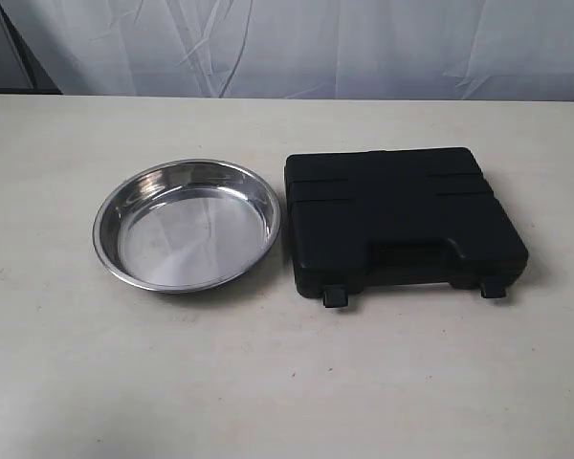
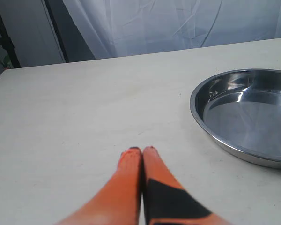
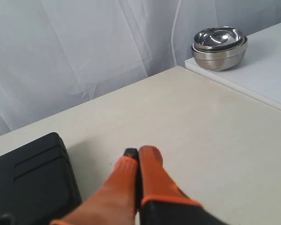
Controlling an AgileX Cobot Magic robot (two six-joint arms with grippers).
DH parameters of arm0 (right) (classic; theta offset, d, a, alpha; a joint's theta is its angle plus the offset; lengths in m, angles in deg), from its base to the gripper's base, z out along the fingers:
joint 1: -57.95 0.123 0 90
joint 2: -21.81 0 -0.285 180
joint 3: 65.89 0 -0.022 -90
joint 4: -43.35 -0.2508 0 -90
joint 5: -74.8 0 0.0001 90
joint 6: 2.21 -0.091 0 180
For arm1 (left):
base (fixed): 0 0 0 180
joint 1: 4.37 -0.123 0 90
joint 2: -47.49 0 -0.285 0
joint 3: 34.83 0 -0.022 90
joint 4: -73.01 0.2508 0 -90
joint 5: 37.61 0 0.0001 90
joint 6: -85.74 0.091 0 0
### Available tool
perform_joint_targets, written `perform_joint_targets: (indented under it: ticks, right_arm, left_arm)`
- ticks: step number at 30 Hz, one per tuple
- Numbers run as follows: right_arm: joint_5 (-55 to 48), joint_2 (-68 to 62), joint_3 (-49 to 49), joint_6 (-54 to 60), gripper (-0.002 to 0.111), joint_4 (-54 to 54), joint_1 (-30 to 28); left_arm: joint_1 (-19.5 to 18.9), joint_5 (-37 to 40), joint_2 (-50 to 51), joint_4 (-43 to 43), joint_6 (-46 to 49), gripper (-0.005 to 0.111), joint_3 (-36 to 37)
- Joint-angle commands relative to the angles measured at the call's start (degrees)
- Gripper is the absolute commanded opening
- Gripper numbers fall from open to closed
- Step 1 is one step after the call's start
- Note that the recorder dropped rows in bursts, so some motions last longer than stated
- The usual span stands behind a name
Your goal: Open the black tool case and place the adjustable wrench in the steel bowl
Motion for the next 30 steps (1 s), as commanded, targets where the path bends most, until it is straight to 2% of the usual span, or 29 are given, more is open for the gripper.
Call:
perform_joint_targets:
  ticks: [1,7,8,11,15,17,20,23,27,30]
  right_arm:
    - [0.2,0.28,0.1,0.21,-0.001,0.06,-0.23]
    - [1.69,0.28,0.1,0.21,-0.001,0.22,-0.23]
    - [4.7,0.28,0.1,-0.22,-0.001,-0.39,-0.23]
    - [16.76,0.28,0.1,-19.91,-0.001,-29.05,-0.23]
    - [28.49,0.28,0.1,-14.96,-0.001,-30.06,-0.23]
    - [40.11,0.28,0.1,-16.92,-0.001,-35.14,-0.23]
    - [53.2,0.28,0.1,-26.66,-0.001,-32.63,-0.23]
    - [56.76,0.28,0.1,-39.9,-0.001,-23.03,-0.23]
    - [56.35,0.28,0.1,-46.08,-0.001,-11.14,-0.23]
    - [64.29,0.28,0.1,-47.94,-0.001,-11.21,-0.23]
  left_arm:
    - [0.28,-0.56,-0.26,0.04,-0.34,0.0,0.09]
    - [0.28,-0.56,-0.26,0.04,-0.34,0.0,0.09]
    - [0.28,-0.56,-0.26,0.04,-0.34,0.0,0.09]
    - [0.28,-0.56,-0.26,0.04,-0.34,0.0,0.09]
    - [0.28,-0.56,-0.26,0.04,-0.34,0.0,0.09]
    - [0.28,-0.56,-0.26,0.04,-0.34,0.0,0.09]
    - [0.28,-0.56,-0.26,0.04,-0.34,0.0,0.09]
    - [0.28,-0.56,-0.26,0.04,-0.34,0.0,0.09]
    - [0.28,-0.56,-0.26,0.04,-0.34,0.0,0.09]
    - [0.28,-0.56,-0.26,0.04,-0.34,0.0,0.09]
